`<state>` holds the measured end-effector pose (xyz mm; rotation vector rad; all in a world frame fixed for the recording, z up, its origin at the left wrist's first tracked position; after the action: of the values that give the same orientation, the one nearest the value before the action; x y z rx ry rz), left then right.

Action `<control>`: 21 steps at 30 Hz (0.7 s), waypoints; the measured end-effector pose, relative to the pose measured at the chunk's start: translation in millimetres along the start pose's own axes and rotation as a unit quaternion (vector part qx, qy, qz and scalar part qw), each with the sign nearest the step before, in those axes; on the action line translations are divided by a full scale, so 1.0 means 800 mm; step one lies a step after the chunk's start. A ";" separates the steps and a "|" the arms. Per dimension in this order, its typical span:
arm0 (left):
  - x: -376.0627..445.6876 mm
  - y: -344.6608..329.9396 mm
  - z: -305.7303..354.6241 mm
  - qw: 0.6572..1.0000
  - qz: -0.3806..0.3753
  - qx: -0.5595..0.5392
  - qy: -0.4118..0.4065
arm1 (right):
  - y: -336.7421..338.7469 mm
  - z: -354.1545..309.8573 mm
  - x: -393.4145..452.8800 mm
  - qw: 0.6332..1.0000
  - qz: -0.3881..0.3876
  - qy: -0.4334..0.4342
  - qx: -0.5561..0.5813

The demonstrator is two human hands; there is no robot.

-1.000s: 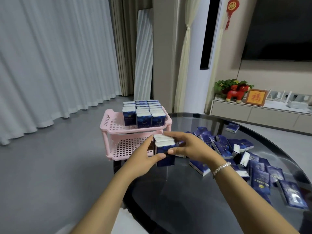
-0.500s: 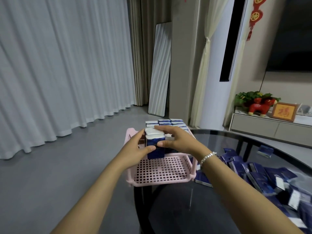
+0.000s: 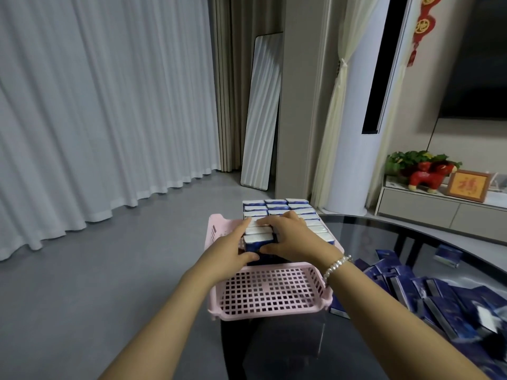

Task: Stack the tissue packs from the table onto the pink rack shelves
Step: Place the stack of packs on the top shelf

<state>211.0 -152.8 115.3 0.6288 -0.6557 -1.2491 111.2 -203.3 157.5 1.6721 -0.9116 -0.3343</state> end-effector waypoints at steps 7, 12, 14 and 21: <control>0.003 -0.014 0.011 0.991 -0.067 0.112 0.000 | -0.001 -0.013 -0.015 0.990 -0.003 0.048 -0.132; 0.006 -0.015 0.010 0.996 -0.058 0.069 0.000 | -0.002 -0.011 -0.021 0.991 0.014 0.041 -0.128; 0.000 -0.007 0.014 0.999 -0.023 0.034 -0.011 | 0.003 -0.009 -0.026 0.995 0.032 0.035 -0.089; -0.054 0.016 0.073 0.973 0.201 0.018 -0.112 | 0.048 0.011 -0.090 0.983 0.176 0.028 0.041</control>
<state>167.2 -112.6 159.2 0.3601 -0.9435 -0.9346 43.4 -160.1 172.8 1.5490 -1.1677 -0.0107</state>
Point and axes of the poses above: each hand's wrist, its own x-axis towards the middle knuckle, its own y-axis out of the back of the hand, z = x × y, the point moved 10 cm from there along x, towards the middle knuckle, and after that the axes turned 3 degrees about z, right-handed, at the moved point
